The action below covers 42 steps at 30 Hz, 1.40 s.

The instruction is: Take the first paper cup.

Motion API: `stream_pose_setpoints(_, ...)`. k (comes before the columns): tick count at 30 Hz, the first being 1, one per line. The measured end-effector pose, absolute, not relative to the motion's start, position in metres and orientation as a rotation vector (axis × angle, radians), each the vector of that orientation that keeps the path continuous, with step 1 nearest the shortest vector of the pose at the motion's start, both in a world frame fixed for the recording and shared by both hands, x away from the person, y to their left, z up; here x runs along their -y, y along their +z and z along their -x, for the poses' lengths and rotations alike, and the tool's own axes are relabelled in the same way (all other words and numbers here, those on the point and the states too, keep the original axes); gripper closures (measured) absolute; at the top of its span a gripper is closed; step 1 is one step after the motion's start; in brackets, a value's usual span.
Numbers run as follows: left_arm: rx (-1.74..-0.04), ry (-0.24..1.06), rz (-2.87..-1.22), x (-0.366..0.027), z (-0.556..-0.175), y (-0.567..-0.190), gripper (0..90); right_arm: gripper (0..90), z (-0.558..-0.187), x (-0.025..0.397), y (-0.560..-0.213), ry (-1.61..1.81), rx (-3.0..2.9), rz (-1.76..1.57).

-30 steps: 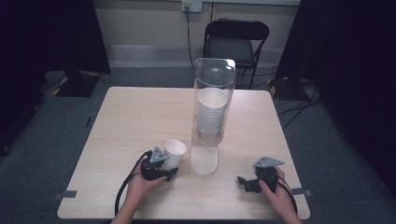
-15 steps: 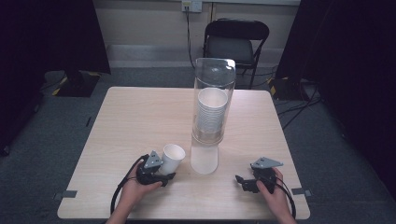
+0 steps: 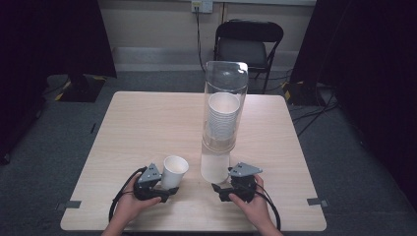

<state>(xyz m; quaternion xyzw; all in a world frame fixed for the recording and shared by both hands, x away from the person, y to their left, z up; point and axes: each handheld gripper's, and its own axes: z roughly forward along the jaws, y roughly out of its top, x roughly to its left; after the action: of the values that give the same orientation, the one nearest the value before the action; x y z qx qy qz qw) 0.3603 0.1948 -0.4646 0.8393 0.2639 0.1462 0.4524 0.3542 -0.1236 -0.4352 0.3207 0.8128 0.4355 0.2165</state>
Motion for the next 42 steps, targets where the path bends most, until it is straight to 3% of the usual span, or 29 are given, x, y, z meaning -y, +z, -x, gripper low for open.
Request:
stream_pose_setpoints(20,-0.583,0.341,-2.113,-0.183,-0.358,-0.469,34.5,17.2,-0.355,0.058,-0.432,1.319,-2.228,-0.867)
stream_pose_setpoints(23,-0.578,0.35,-2.131,-0.182,-0.358,-0.47,33.6,17.7,-0.354,0.058,-0.43,1.324,-2.225,-0.854)
stream_pose_setpoints(26,-0.617,0.362,-2.126,-0.183,-0.36,-0.469,24.3,17.6,-0.355,0.058,-0.429,1.323,-2.225,-0.856)
stream_pose_setpoints(33,-0.722,0.419,-2.109,-0.195,-0.366,-0.469,30.9,17.3,-0.355,0.062,-0.427,1.304,-2.235,-0.829)
stream_pose_setpoints(42,-0.786,0.47,-2.119,-0.203,-0.373,-0.469,20.8,17.3,-0.353,0.102,-0.432,1.237,-2.232,-0.869)
